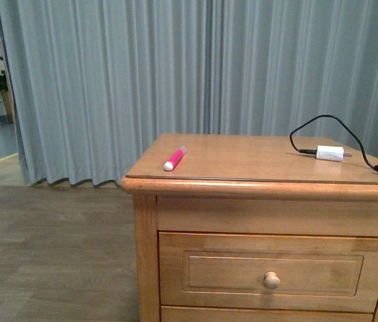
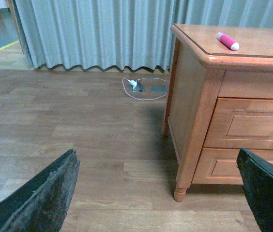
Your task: Place pink marker in drawer with both arms
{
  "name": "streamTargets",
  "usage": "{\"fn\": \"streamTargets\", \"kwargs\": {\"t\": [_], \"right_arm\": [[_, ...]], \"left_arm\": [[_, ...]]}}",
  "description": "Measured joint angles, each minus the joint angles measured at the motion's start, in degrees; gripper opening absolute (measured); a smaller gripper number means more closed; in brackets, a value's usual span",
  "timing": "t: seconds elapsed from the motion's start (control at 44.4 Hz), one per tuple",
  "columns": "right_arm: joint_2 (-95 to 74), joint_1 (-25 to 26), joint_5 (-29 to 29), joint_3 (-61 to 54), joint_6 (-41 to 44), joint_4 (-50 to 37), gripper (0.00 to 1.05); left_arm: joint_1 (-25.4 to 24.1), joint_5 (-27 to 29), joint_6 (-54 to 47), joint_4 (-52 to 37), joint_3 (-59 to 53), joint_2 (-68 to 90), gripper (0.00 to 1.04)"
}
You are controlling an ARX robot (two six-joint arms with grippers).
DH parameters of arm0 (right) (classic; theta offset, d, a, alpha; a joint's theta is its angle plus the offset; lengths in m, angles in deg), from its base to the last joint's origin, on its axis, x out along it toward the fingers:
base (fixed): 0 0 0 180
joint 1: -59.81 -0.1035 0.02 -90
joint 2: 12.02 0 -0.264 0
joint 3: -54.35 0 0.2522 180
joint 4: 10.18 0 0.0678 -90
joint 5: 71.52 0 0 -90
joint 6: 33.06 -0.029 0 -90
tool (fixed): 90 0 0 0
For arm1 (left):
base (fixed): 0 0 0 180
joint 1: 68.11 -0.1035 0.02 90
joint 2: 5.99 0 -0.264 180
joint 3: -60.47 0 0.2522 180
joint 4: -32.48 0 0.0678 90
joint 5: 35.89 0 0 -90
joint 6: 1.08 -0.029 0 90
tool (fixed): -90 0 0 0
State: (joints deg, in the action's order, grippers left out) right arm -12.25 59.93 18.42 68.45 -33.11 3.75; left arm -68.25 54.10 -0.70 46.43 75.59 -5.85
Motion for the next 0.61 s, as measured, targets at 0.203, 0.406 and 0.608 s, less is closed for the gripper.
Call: {"fn": "streamTargets", "kwargs": {"t": [0.203, 0.406, 0.608], "right_arm": [[0.0, 0.0, 0.0, 0.0, 0.0, 0.0, 0.96], [0.0, 0.0, 0.0, 0.0, 0.0, 0.0, 0.96], [0.0, 0.0, 0.0, 0.0, 0.0, 0.0, 0.96]], "left_arm": [[0.0, 0.0, 0.0, 0.0, 0.0, 0.0, 0.99], [0.0, 0.0, 0.0, 0.0, 0.0, 0.0, 0.99], [0.0, 0.0, 0.0, 0.0, 0.0, 0.0, 0.99]]}}
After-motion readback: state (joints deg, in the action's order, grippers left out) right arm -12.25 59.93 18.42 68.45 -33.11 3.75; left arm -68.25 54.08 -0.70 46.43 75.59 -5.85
